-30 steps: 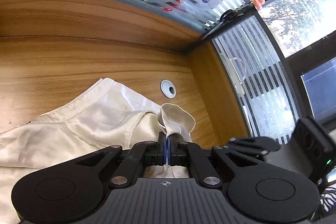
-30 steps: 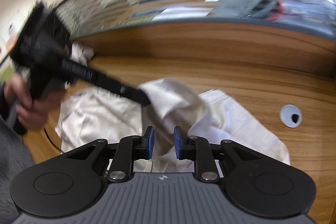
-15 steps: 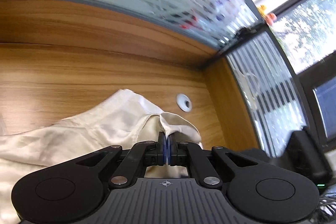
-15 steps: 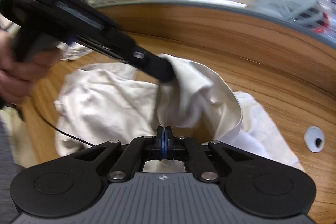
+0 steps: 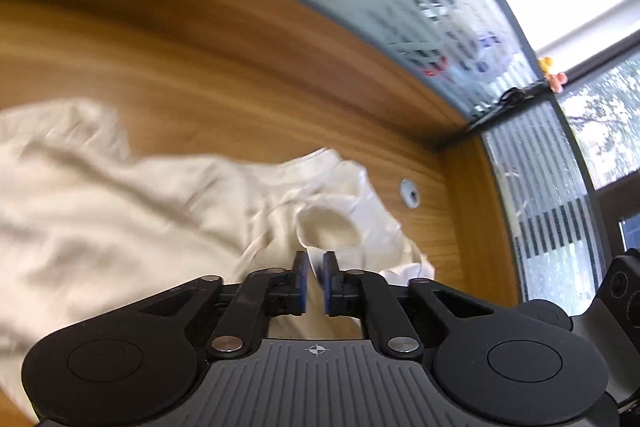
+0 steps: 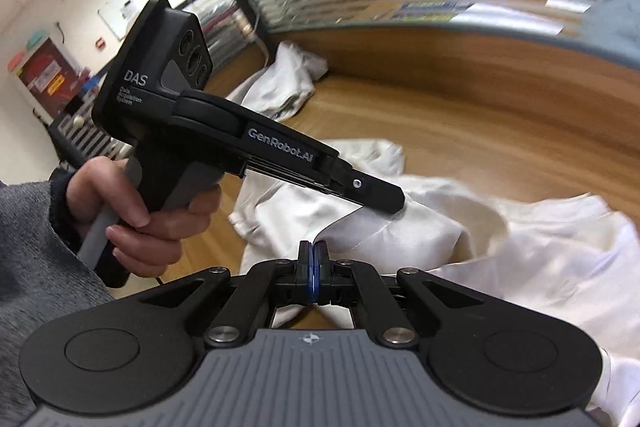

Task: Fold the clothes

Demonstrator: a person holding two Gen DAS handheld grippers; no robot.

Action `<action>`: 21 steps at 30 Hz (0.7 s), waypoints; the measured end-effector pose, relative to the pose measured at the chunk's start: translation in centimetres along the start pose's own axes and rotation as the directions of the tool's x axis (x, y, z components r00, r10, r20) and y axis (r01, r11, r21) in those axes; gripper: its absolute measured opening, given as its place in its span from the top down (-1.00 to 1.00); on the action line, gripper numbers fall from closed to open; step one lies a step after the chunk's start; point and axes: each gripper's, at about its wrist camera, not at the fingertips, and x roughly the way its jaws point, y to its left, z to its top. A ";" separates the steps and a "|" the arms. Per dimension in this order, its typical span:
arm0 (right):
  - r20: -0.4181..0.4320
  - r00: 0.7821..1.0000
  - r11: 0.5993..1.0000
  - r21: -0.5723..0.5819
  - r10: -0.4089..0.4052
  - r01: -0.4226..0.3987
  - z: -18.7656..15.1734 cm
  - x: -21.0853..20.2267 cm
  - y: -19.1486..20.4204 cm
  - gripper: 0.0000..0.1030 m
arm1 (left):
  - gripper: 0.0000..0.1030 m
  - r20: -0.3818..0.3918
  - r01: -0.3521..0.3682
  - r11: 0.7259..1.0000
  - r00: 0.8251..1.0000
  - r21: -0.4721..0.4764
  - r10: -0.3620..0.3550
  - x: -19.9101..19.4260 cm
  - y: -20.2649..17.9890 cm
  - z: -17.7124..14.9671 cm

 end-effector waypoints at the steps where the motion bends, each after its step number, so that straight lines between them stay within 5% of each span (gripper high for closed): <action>1: -0.011 1.000 1.000 0.003 0.004 -0.004 -0.3 0.4 0.4 0.99 | 0.50 -0.007 0.004 1.000 1.000 -0.014 -0.005 -0.1 0.4 -0.3; 4: -0.037 0.999 1.000 0.007 0.015 -0.015 -1.1 1.5 1.5 0.99 | 0.19 -0.029 0.017 0.998 0.999 -0.057 -0.019 -0.4 1.8 -1.2; 12: -0.076 0.997 1.000 -0.009 0.017 -0.018 -3.4 4.1 6.0 0.99 | -0.12 -0.098 0.037 0.990 0.994 -0.140 -0.051 -0.4 4.7 -3.4; 13: -0.074 0.997 1.000 -0.004 0.017 -0.017 -3.6 4.2 6.4 0.99 | -0.04 -0.118 0.033 0.991 0.992 -0.127 -0.048 0.1 4.6 -3.4; 16: -0.062 0.998 1.000 0.016 0.009 -0.008 -4.1 4.3 7.1 0.99 | 0.92 -0.196 0.026 0.996 0.980 -0.083 -0.042 1.8 4.1 -3.4; 21: -0.040 0.997 0.994 0.084 -0.060 0.063 -5.3 4.1 6.5 0.95 | 0.95 -0.098 -0.077 0.997 0.992 0.007 0.077 0.5 3.3 -2.8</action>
